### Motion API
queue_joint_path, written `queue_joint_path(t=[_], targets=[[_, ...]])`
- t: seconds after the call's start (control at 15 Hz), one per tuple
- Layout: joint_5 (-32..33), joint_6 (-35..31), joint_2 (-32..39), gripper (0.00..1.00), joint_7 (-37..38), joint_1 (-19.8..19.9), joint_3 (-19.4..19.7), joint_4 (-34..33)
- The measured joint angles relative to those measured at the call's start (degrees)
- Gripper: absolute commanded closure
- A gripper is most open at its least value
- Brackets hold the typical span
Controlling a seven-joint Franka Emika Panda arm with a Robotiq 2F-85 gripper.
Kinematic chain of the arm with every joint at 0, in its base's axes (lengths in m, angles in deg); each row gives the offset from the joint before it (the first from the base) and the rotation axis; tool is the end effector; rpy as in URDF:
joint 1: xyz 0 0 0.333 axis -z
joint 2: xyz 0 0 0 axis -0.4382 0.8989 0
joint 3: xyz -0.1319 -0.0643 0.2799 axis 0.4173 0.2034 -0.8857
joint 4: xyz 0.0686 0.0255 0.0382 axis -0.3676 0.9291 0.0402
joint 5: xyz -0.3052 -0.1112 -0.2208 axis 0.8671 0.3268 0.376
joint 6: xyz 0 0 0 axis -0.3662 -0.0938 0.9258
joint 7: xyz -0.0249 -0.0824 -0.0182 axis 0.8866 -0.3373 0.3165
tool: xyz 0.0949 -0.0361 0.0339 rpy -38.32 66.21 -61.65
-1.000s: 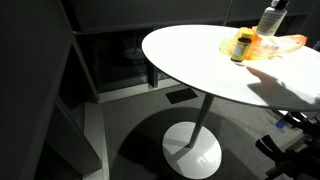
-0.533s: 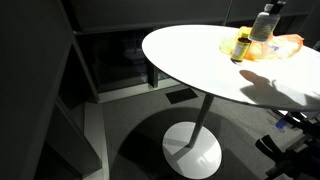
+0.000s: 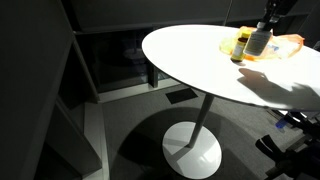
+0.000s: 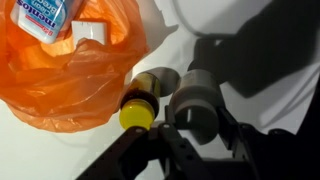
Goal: Remove the white bottle from the plastic bag and put it on the table
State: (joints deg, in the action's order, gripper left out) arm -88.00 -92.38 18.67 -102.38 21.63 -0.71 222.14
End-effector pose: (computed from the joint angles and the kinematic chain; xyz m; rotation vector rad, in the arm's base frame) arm 0.4767 0.0018 0.3800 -2.9352 -1.0264 -0.0952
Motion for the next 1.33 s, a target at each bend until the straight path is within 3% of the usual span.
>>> queue_joint_path(t=[0.67,0.73,0.87,0.93,1.0,1.2,1.33], targets=[[0.0,-4.1,4.1,0.8,-3.0,1.6,0.1,0.4],[0.0,-4.2,4.4,0.71,-3.0,1.7,0.1,0.5],[0.1,-4.2,4.8,0.33,-3.1,2.0,0.1,0.5],[0.1,-4.2,4.9,0.26,-3.1,2.1,0.1,0.5],[0.1,-4.2,5.0,0.25,-3.1,2.1,0.1,0.5],[0.2,-4.2,5.0,0.05,-3.1,2.2,0.0,0.5],[0.2,-4.2,4.9,0.0,-3.1,2.2,-0.1,0.5]])
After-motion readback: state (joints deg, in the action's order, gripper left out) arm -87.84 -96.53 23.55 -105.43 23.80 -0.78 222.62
